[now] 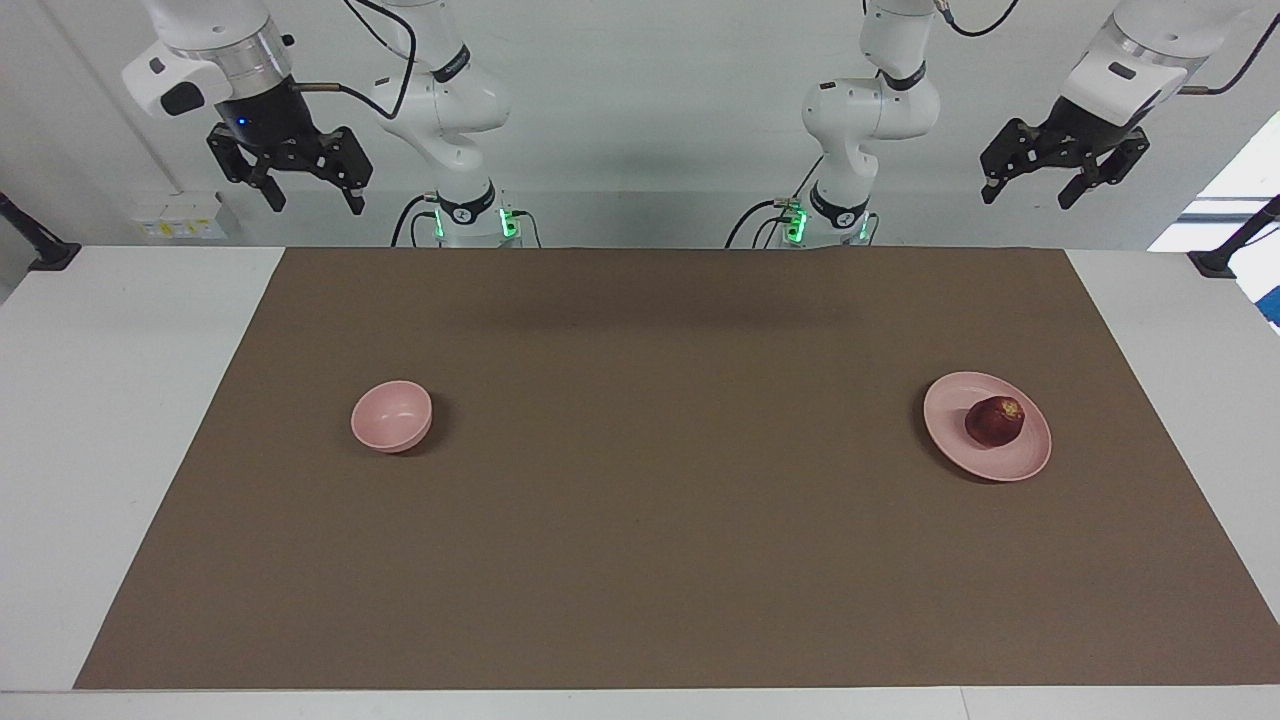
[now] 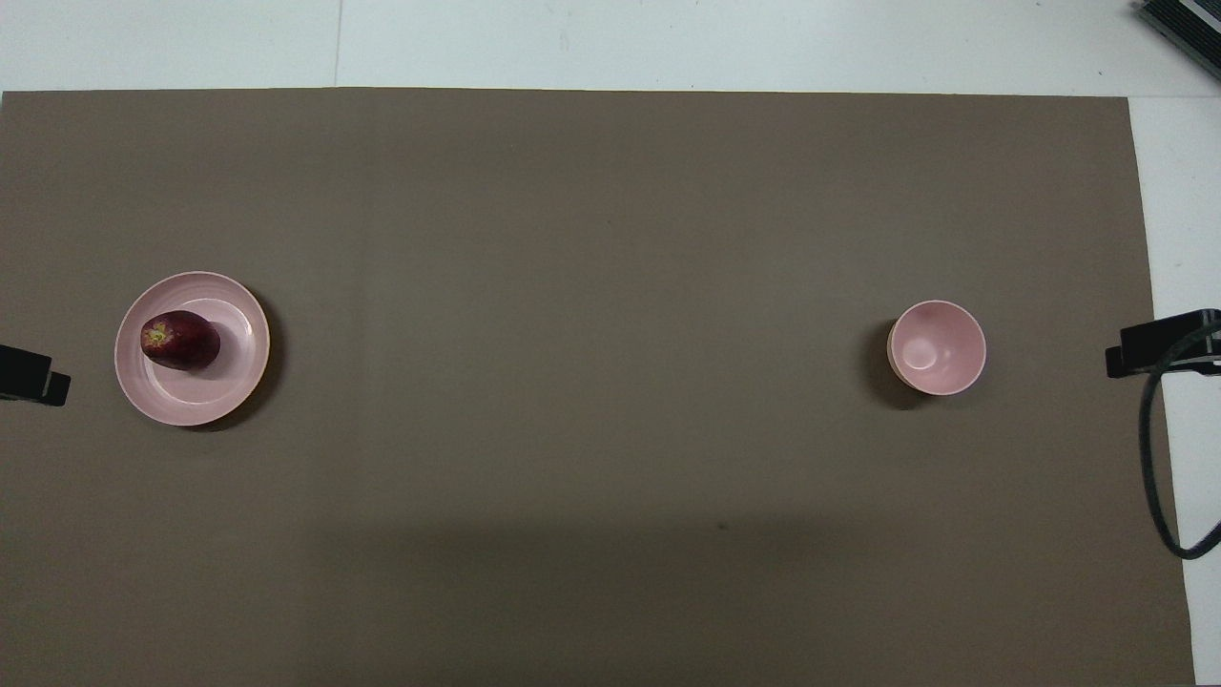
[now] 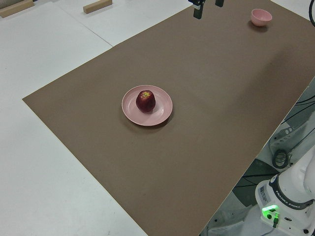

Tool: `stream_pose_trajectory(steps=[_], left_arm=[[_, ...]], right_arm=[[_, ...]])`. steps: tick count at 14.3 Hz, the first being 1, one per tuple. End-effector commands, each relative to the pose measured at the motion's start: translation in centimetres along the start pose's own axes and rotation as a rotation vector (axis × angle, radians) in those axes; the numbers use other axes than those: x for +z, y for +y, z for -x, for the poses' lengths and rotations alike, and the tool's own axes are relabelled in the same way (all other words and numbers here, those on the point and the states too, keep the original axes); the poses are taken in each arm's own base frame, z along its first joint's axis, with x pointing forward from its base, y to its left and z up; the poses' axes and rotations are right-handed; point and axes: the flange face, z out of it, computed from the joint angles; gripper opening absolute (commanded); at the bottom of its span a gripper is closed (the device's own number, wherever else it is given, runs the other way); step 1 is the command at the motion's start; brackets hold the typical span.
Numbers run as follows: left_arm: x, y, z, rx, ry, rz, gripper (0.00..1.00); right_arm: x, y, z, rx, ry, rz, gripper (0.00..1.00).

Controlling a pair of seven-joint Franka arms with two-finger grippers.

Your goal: Move apple from plate to bowl

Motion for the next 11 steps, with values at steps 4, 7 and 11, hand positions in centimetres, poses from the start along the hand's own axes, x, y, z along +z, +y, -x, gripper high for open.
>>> stream_pose_trajectory(steps=[4, 7, 11], left_arm=[[-0.05, -0.39, 0.63, 0.005, 0.021, -0.011, 1.0], [-0.05, -0.47, 0.59, -0.005, 0.021, -0.011, 1.0], [-0.11, -0.19, 0.63, -0.007, 0.022, -0.008, 1.0]], right_arm=[[-0.02, 0.27, 0.53, 0.016, 0.003, -0.017, 1.0], [-0.02, 0.25, 0.53, 0.016, 0.003, -0.018, 1.0], [-0.02, 0.25, 0.53, 0.016, 0.003, -0.018, 1.0]])
